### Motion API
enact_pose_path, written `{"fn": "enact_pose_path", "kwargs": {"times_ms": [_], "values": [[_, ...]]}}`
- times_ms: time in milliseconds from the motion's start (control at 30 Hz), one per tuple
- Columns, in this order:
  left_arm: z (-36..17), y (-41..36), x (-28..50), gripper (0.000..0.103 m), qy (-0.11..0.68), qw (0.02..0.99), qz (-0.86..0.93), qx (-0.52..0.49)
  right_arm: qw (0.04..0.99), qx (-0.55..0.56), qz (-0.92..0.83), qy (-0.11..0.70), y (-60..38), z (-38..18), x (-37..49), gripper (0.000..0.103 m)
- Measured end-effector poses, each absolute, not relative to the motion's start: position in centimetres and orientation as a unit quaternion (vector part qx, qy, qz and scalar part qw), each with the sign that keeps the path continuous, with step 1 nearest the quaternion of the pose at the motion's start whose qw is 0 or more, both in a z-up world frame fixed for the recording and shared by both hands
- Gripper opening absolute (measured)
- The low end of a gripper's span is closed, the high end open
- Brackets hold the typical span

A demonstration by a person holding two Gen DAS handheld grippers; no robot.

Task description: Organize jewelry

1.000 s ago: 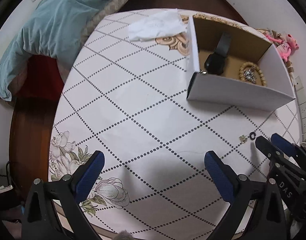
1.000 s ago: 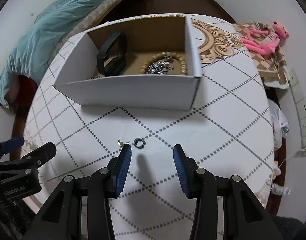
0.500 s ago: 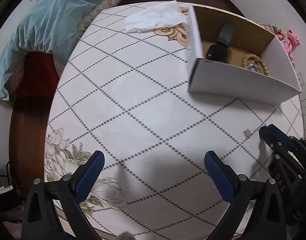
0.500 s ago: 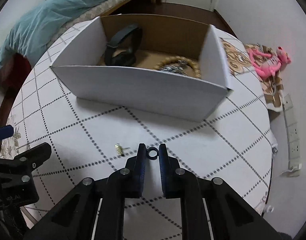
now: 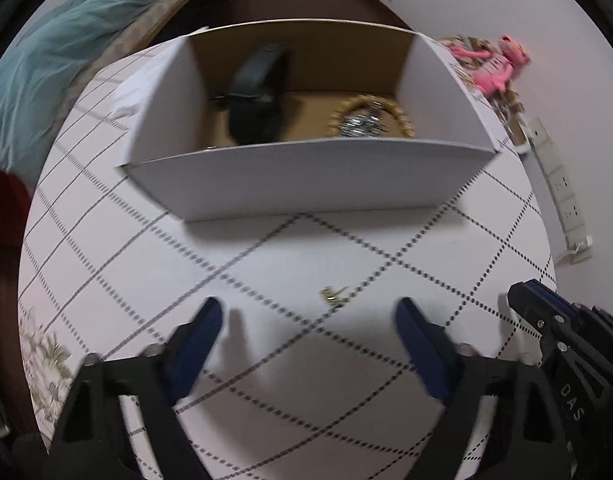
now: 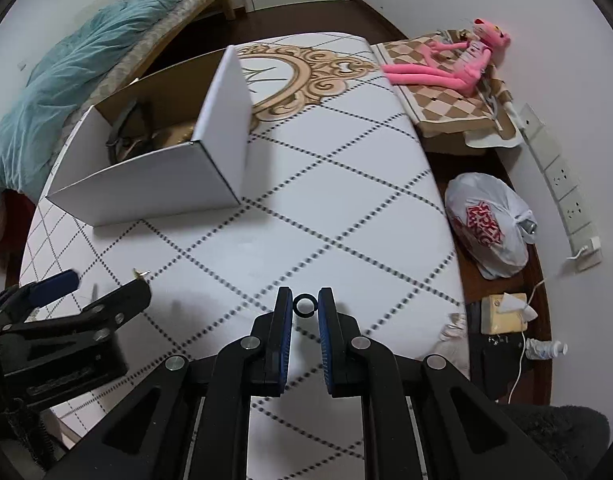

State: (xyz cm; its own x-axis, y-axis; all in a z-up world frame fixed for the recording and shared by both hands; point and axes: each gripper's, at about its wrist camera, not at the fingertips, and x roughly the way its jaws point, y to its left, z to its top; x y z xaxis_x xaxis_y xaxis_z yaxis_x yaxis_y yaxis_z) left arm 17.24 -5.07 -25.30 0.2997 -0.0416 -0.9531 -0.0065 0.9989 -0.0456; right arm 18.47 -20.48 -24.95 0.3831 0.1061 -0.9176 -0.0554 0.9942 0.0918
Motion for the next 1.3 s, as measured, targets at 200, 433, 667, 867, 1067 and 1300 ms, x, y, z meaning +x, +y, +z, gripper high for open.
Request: {"fn": "enact_pose_path", "kwargs": {"times_ms": [200, 433, 667, 867, 1067, 1300], "values": [[-25.8, -5.7, 17.7, 0.017, 0.582, 0.813, -0.023, 0.009, 0.834, 0.026, 0.041, 0.550, -21.2, -24.9, 18.5, 0.014], [-25.5, -5.5, 17.8, 0.004, 0.574, 0.818, -0.029, 0.002, 0.839, 0.025, 0.045, 0.542, -20.9, -24.2, 18.4, 0.014], [-22.8, -4.7, 16.6, 0.003, 0.558, 0.829, -0.043, -0.013, 0.848, 0.038, 0.062, 0.525, -20.5, -21.7, 18.0, 0.014], [-16.9, -1.4, 16.7, 0.003, 0.525, 0.847, -0.056, -0.064, 0.862, 0.069, 0.094, 0.493, -19.8, -17.3, 18.4, 0.014], [-12.6, 2.2, 19.7, 0.003, 0.497, 0.860, -0.048, -0.102, 0.870, 0.087, 0.135, 0.466, -17.9, -13.4, 21.7, 0.013], [-15.1, 4.6, 24.5, 0.003, 0.529, 0.842, -0.031, -0.103, 0.841, 0.083, 0.165, 0.508, -14.7, -15.2, 27.7, 0.013]]}}
